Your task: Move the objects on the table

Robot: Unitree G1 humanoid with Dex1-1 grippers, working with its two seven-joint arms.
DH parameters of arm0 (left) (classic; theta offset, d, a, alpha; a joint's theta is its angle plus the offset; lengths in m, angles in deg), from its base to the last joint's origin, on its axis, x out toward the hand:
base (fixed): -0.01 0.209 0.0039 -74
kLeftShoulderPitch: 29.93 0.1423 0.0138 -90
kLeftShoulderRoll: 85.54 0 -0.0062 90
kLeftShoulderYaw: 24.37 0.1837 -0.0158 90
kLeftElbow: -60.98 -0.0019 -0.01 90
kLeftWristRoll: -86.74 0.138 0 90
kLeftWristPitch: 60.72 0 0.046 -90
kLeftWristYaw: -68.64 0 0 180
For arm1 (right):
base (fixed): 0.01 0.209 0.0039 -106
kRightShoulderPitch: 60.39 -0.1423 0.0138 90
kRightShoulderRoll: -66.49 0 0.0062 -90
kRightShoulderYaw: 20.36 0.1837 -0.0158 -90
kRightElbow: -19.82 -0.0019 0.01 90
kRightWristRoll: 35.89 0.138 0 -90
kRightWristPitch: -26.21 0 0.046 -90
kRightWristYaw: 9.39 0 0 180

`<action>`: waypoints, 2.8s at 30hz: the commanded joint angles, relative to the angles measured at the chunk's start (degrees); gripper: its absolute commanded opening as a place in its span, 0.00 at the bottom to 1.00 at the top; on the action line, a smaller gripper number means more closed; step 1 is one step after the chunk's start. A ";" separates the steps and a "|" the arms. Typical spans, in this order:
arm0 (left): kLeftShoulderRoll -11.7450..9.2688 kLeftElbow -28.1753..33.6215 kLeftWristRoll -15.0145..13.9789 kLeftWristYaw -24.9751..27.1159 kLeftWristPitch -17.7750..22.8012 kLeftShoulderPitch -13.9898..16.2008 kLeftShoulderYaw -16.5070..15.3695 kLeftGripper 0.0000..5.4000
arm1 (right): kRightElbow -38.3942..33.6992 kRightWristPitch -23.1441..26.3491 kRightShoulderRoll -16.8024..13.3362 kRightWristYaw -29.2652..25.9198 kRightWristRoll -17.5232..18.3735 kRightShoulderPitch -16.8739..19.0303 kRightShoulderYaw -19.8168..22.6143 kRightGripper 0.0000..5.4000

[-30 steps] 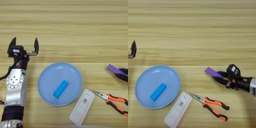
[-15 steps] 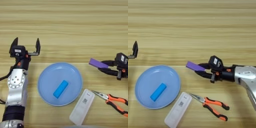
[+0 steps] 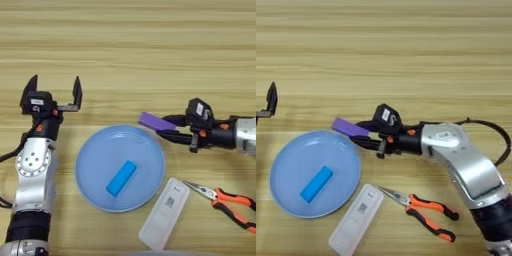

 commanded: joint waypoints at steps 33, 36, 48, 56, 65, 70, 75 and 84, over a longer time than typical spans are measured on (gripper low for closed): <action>-0.18 1.87 -0.77 0.78 1.14 -0.49 -0.55 1.00 | 23.22 -5.11 17.36 6.11 -9.49 -3.49 -10.49 0.48; -0.22 1.25 -0.87 0.89 0.91 -0.69 -0.66 1.00 | 21.84 -4.82 17.33 6.00 -9.47 -3.68 -10.27 0.55; 0.05 0.80 -0.80 0.77 0.76 -1.12 -0.46 1.00 | 16.83 -3.98 15.96 5.56 -9.66 -4.02 -9.70 0.79; 0.26 0.86 -0.70 0.71 0.65 -1.03 -0.39 1.00 | 12.50 -3.49 12.60 5.90 -9.52 -2.14 -7.98 0.95; 0.30 0.78 -0.73 0.84 0.63 -0.99 -0.39 1.00 | 10.17 -6.15 7.47 6.36 -12.42 2.31 -8.07 1.00; 0.26 0.74 -0.76 0.93 0.69 -1.11 -0.40 1.00 | 9.71 -6.90 6.01 6.59 -13.70 3.32 -8.07 1.00; 0.31 0.82 -0.75 0.89 0.76 -1.25 -0.37 1.00 | 10.59 -8.79 5.02 7.48 -17.29 3.21 -9.12 1.00; 0.72 1.35 -1.30 0.94 1.52 -1.23 -0.29 1.00 | 10.95 -12.50 3.90 9.22 -24.25 2.25 -11.28 1.00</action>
